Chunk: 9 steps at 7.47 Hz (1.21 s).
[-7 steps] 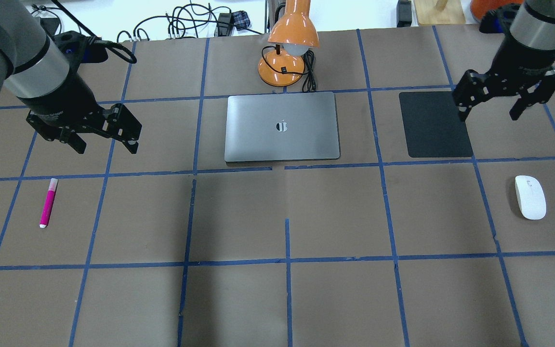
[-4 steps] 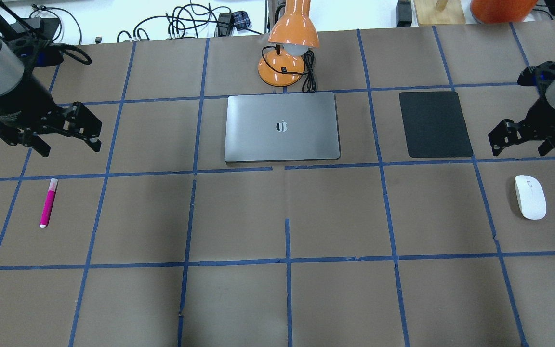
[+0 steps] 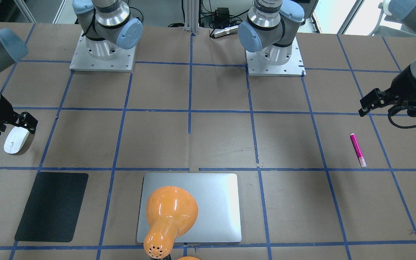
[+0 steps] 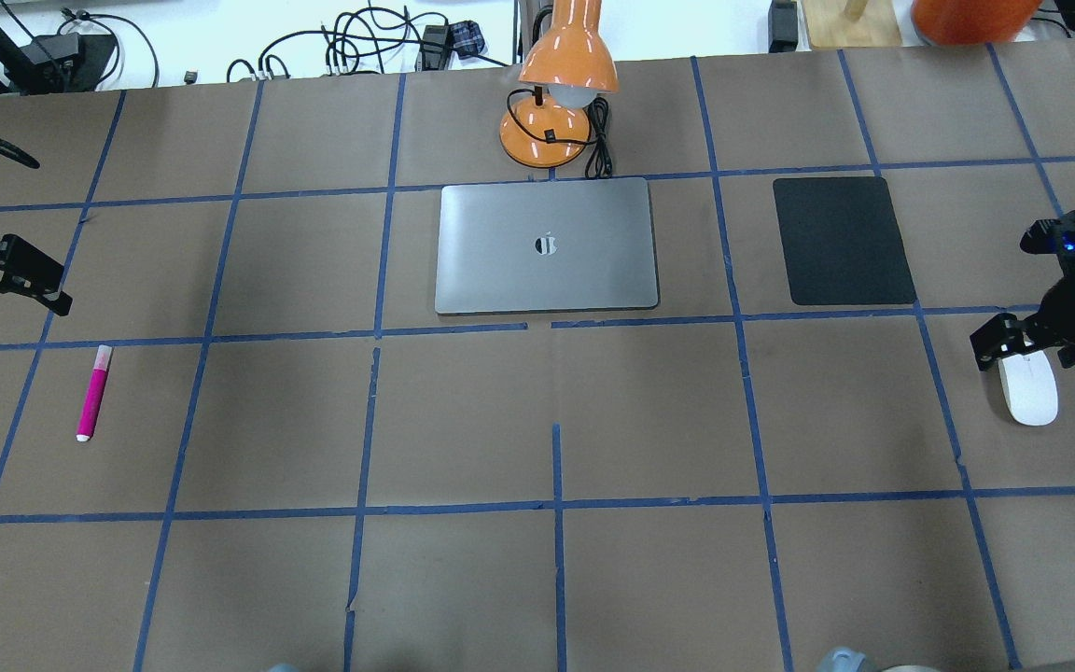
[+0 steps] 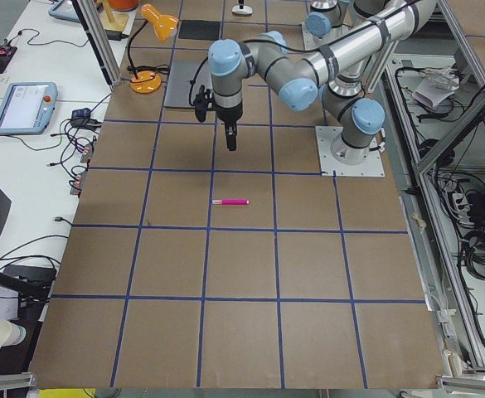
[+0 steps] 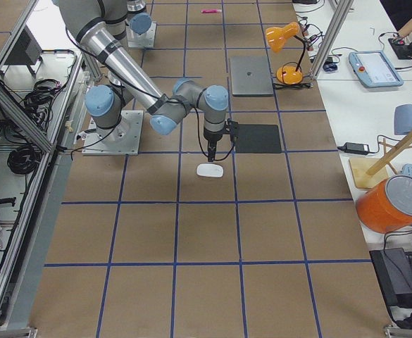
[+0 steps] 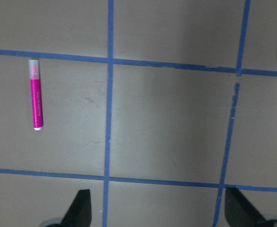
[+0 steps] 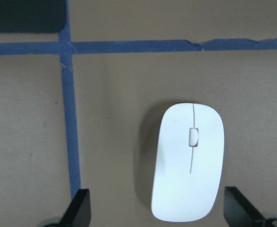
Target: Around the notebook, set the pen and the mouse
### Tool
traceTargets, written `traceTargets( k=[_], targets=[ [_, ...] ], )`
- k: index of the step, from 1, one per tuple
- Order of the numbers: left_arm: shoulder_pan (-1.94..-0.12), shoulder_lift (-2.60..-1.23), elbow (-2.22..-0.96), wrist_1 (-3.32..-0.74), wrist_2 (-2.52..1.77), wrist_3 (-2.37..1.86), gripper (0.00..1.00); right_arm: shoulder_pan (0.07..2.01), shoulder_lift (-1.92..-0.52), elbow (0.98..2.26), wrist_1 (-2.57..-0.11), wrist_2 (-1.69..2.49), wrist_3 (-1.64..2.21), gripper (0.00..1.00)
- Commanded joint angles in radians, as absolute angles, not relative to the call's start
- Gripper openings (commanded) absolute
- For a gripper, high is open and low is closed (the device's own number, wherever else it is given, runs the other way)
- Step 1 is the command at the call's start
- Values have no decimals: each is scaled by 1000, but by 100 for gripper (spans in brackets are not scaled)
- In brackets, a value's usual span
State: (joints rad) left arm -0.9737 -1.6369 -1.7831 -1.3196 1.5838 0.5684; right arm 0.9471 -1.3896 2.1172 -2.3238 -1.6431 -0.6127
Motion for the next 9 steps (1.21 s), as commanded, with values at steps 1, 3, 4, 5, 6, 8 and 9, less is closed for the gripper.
traceTargets(
  k=[1,3,4,5,6,8,9],
  targets=[
    [-940,-1731,-1848,-1142,1588,623,100,897,-1324,2118,-2377,-1641,-716,100],
    [-927,-1782,-1848,-1138,1586,629,100,897,-1312,2122,-2390,-1641,-718,100],
    [-896,-1813,-1850,-1132,1583,627,100,897,-1284,2115,-2391,-1640,-718,100],
    [-887,-1851,-1855,-1129,1583,624,100,897,-1264,2114,-2391,-1638,-718,100],
    [-887,-1882,-1856,-1091,1583,617,100,897,-1264,2114,-2388,-1641,-718,100],
    [-887,-1933,-1861,-1031,1585,612,100,897,-1264,2114,-2384,-1641,-719,93],
    [-887,-1951,-1864,-981,1586,614,100,897,-1262,2114,-2385,-1643,-719,79]
  ],
)
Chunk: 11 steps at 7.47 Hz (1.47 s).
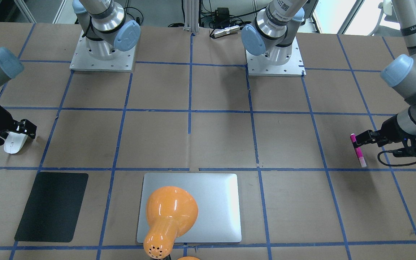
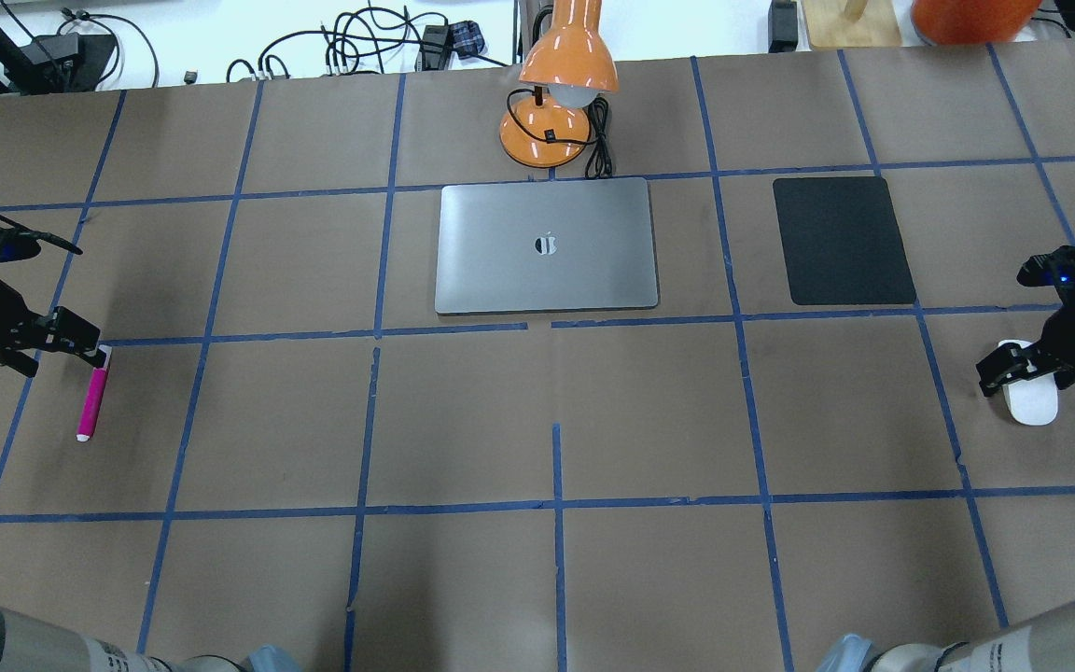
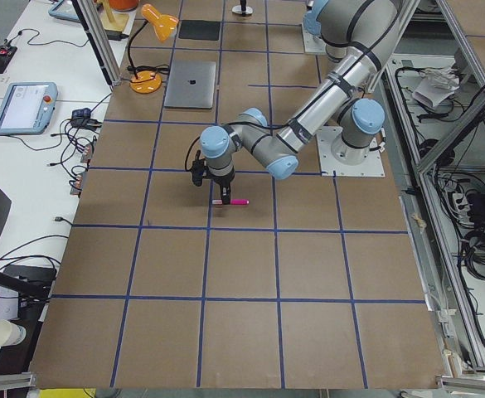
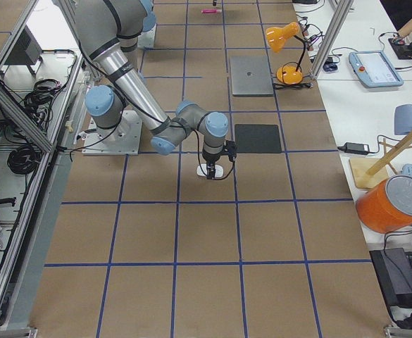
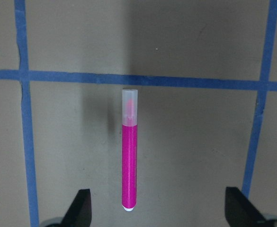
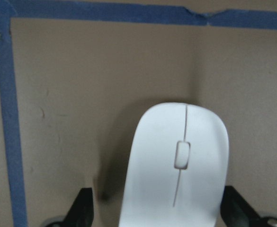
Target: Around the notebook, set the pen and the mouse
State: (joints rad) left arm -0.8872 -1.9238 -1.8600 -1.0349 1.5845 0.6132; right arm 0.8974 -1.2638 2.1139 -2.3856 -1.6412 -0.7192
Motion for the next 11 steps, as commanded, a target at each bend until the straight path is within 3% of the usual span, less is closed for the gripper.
traceTargets(
  k=[1,2,5,7,9,10,11],
  targets=[
    [-887,-1959,-1888,-938,1586,612,100,897,-1273,2114,-2382,-1646,-722,71],
    [-887,-1959,-1928,-848,1586,620,100,897,-1278,2114,-2381,-1660,-729,57],
    [-885,-1968,-1954,-799,1586,624,100,897,-1279,2105,-2382,-1661,-727,30],
    [-884,-1971,-1954,-801,1586,629,76,917,-1299,2015,-2353,-1654,-724,27],
    [-884,-1973,-1954,-804,1586,635,72,1053,-1287,1894,-2266,-1651,-649,27],
    [-884,-1973,-1954,-807,1588,647,55,1127,-1281,1837,-2214,-1643,-550,27],
    [-884,-1976,-1954,-811,1591,656,55,1216,-1249,1794,-2183,-1603,-417,27]
  ],
)
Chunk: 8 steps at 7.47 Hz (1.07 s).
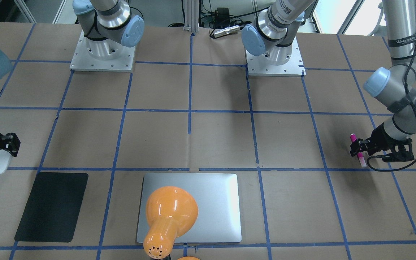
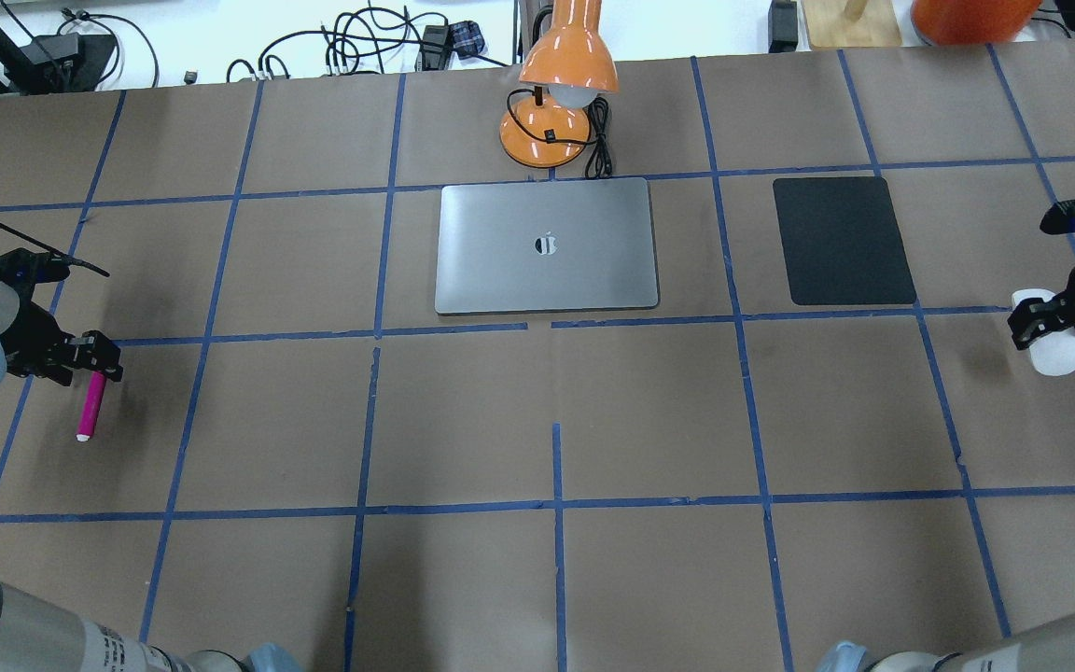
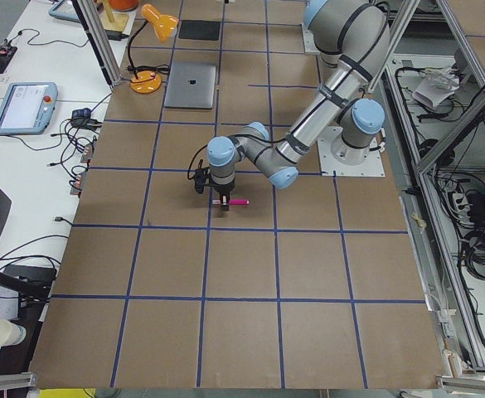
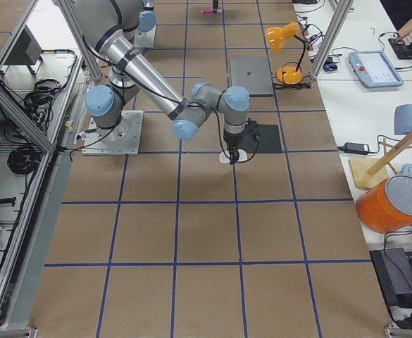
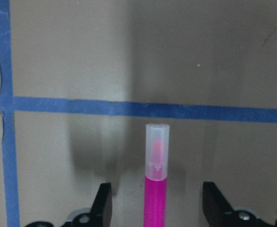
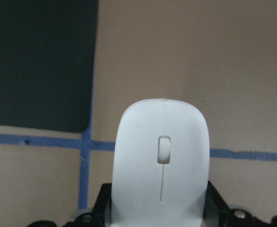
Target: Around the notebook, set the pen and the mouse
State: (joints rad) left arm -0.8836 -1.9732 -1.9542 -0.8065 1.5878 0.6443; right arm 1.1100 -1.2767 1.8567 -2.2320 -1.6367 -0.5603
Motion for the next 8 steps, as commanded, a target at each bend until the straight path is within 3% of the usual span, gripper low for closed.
traceTargets(
  k=[1,3,5,6,8],
  targets=[
    [-882,-1979,-1954,-813,1589,658,54,1300,-1180,1736,-2195,-1608,-329,27],
    [-882,-1979,-1954,-822,1589,657,48,1330,-1044,1635,-2186,-1601,-269,27],
    [-882,-1980,-1953,-830,1591,657,9,1331,-1005,1621,-2197,-1612,-267,28],
    [-882,-1980,-1953,-831,1589,658,0,1330,-1003,1620,-2195,-1608,-267,30],
    [-882,-1977,-1942,-859,1589,657,0,1331,-986,1628,-2192,-1600,-250,67]
  ],
)
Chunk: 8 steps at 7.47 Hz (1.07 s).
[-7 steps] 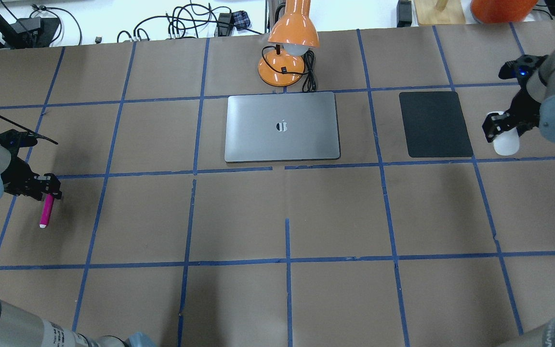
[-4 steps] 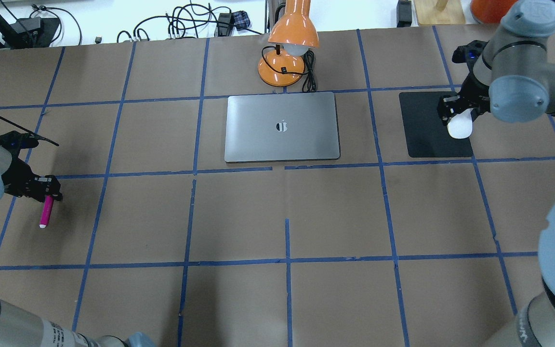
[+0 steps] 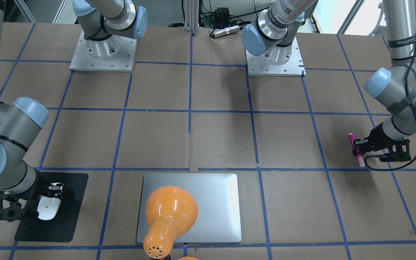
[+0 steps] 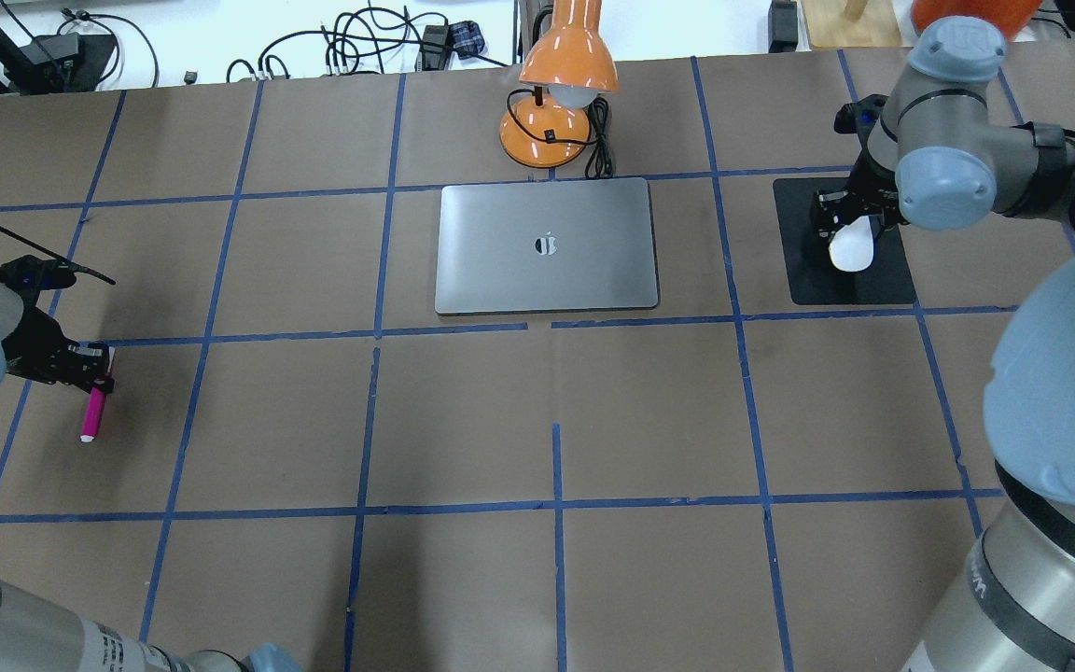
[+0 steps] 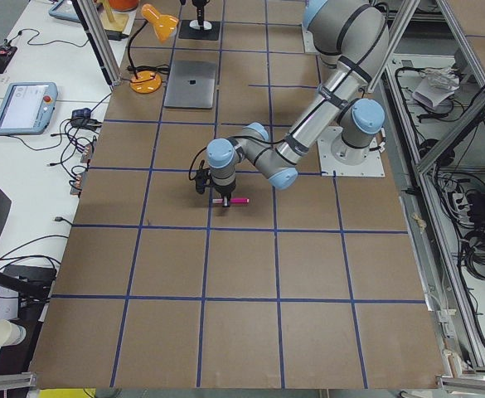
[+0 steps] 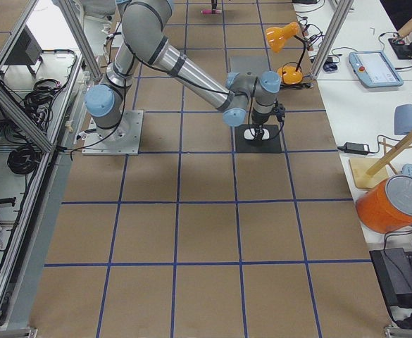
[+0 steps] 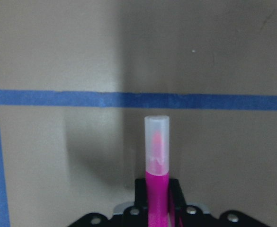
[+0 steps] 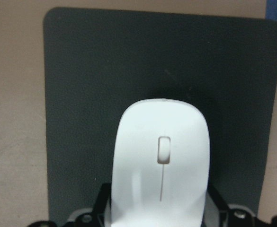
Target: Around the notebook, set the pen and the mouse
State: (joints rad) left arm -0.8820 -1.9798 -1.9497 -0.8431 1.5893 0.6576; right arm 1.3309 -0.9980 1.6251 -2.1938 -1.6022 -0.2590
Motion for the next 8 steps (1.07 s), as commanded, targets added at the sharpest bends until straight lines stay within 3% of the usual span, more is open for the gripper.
traceTargets(
  k=[1,4,6,8],
  targets=[
    [-884,-1958,-1939,-874,1592,644,0,1331,-988,1621,-2192,-1600,-250,100],
    [-922,-1922,-1875,-931,1686,585,0,1341,-1017,1576,-2159,-1609,-249,100],
    [-960,-1893,-1850,-965,1683,487,0,1388,-1112,1452,-1878,-1606,-217,100],
    [-1047,-1859,-1819,-1011,1686,347,0,1559,-1275,1468,-1716,-1606,-32,100]
  ],
)
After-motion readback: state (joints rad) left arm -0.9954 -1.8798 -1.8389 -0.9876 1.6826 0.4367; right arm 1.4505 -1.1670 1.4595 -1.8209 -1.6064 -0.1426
